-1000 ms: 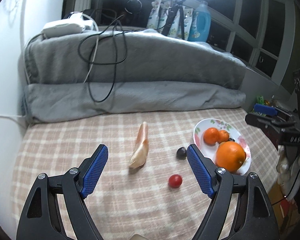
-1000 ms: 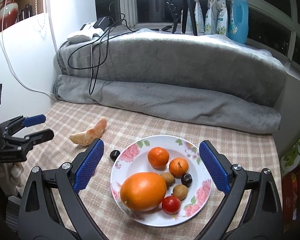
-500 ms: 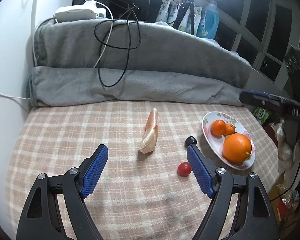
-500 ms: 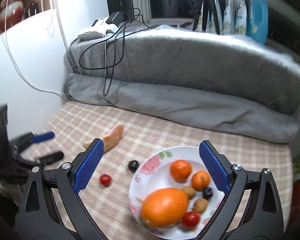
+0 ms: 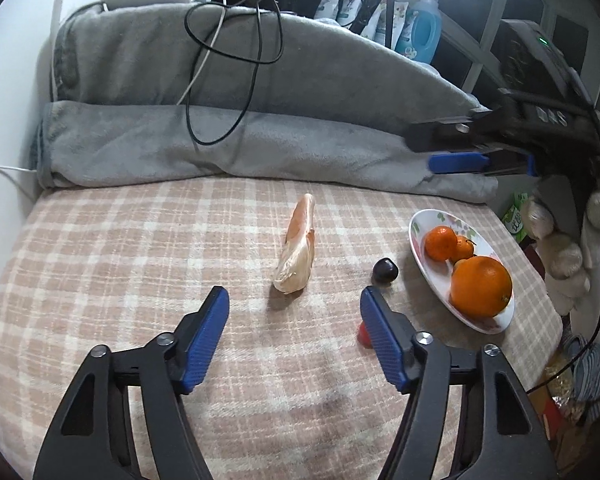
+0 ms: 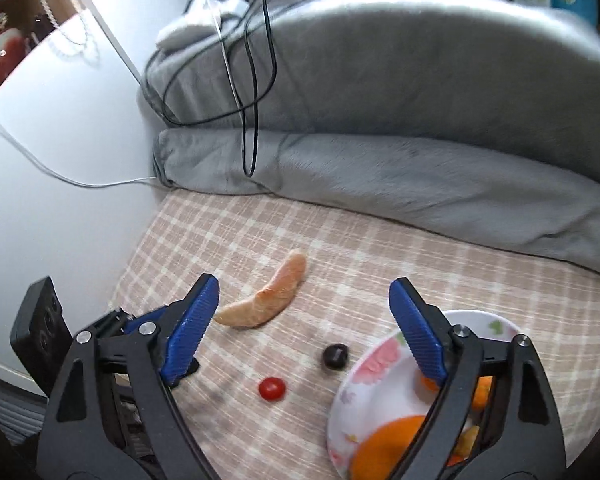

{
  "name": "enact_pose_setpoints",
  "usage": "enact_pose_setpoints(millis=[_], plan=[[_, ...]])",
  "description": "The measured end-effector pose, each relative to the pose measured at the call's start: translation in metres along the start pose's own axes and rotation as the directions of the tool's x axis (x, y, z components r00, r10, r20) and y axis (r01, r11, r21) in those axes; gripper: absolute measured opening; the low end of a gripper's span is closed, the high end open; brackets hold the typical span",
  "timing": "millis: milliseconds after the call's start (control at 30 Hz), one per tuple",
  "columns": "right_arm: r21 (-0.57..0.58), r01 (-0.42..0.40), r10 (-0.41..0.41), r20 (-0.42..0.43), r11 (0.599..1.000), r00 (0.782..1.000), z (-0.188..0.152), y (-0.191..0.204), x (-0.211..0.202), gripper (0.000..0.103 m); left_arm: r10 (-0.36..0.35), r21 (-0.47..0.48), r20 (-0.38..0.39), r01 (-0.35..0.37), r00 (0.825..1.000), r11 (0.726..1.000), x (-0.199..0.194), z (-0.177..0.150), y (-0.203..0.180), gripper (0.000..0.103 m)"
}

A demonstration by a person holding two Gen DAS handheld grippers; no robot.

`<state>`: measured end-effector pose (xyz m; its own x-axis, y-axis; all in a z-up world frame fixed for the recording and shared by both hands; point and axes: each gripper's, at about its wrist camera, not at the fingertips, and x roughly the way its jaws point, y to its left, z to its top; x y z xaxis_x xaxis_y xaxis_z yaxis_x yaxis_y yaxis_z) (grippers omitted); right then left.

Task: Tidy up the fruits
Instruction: 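Close the left tool on the peeled segment while the right tool grasps it too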

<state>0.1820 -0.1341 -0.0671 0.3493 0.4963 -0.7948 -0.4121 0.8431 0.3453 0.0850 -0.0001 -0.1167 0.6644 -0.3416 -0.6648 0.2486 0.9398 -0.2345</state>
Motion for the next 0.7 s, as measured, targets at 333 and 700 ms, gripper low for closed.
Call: enact_pose_setpoints(millis=[333, 700], plan=[[0.087, -0.007, 0.021, -0.159, 0.996, 0.987, 0.018, 0.005, 0.073, 0.066, -0.008, -0.018, -0.030, 0.007, 1.000, 1.000, 0.021, 0.002, 0.006, 0.040], [0.104, 0.040, -0.014, -0.236, 0.994, 0.972, 0.023, 0.004, 0.117, 0.054, -0.015, -0.011, -0.057, 0.015, 0.998, 1.000, 0.041, 0.004, 0.004, 0.036]])
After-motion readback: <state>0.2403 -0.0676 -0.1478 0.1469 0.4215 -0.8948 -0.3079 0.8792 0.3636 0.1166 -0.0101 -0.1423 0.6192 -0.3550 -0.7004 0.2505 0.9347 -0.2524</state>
